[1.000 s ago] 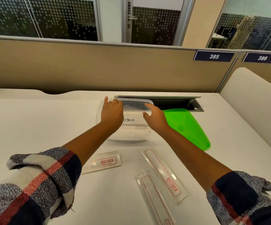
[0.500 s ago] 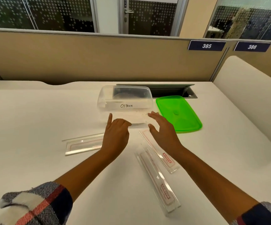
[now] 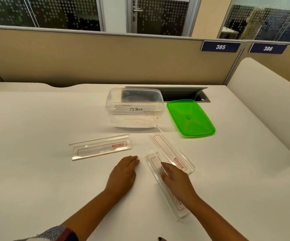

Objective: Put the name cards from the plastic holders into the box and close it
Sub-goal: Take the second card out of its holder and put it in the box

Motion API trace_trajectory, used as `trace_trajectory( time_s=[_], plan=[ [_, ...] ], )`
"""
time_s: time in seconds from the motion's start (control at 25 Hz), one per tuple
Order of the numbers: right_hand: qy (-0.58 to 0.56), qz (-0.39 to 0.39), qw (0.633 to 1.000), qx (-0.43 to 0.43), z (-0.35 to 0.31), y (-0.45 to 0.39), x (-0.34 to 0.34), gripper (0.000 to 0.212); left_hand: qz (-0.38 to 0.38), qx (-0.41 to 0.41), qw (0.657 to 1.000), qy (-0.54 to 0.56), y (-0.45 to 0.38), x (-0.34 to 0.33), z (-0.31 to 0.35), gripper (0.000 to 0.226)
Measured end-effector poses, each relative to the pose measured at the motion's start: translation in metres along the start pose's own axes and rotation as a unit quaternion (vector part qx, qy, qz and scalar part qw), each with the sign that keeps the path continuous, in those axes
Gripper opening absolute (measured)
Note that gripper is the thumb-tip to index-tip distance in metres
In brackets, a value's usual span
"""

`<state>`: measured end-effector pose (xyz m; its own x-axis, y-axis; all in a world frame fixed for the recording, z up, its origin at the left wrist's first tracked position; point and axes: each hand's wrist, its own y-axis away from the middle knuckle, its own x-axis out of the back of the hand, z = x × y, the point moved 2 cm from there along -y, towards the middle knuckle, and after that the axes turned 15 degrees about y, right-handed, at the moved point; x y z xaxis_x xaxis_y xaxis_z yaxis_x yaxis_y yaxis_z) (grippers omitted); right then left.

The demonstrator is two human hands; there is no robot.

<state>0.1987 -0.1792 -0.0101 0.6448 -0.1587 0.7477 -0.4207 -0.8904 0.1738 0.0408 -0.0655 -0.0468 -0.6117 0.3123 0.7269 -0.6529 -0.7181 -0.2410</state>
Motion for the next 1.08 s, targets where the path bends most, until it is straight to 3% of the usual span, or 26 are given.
trace_trajectory(
  time_s=[0.4, 0.6, 0.72, 0.84, 1.08],
  plan=[
    [-0.015, 0.028, 0.999, -0.027, -0.007, 0.003, 0.000, 0.030, 0.012, -0.018, 1.000, 0.008, -0.001, -0.002, -0.005, 0.034],
    [-0.053, 0.017, 0.998, -0.028, -0.013, -0.004, 0.009, 0.028, -0.022, 0.062, 0.994, 0.083, -0.007, 0.002, -0.012, 0.036],
    [-0.117, -0.002, 0.993, -0.027, -0.018, -0.014, 0.018, 0.025, 0.008, 0.120, 0.973, 0.198, -0.013, 0.010, -0.008, 0.038],
    [-0.161, -0.043, 0.986, -0.025, -0.026, -0.023, 0.025, 0.023, 0.075, 0.163, 0.928, 0.325, -0.021, 0.018, 0.001, 0.039],
    [-0.161, -0.089, 0.983, 0.000, -0.042, -0.037, 0.032, 0.021, 0.100, 0.169, 0.907, 0.373, -0.042, 0.035, 0.010, 0.023]
  ],
)
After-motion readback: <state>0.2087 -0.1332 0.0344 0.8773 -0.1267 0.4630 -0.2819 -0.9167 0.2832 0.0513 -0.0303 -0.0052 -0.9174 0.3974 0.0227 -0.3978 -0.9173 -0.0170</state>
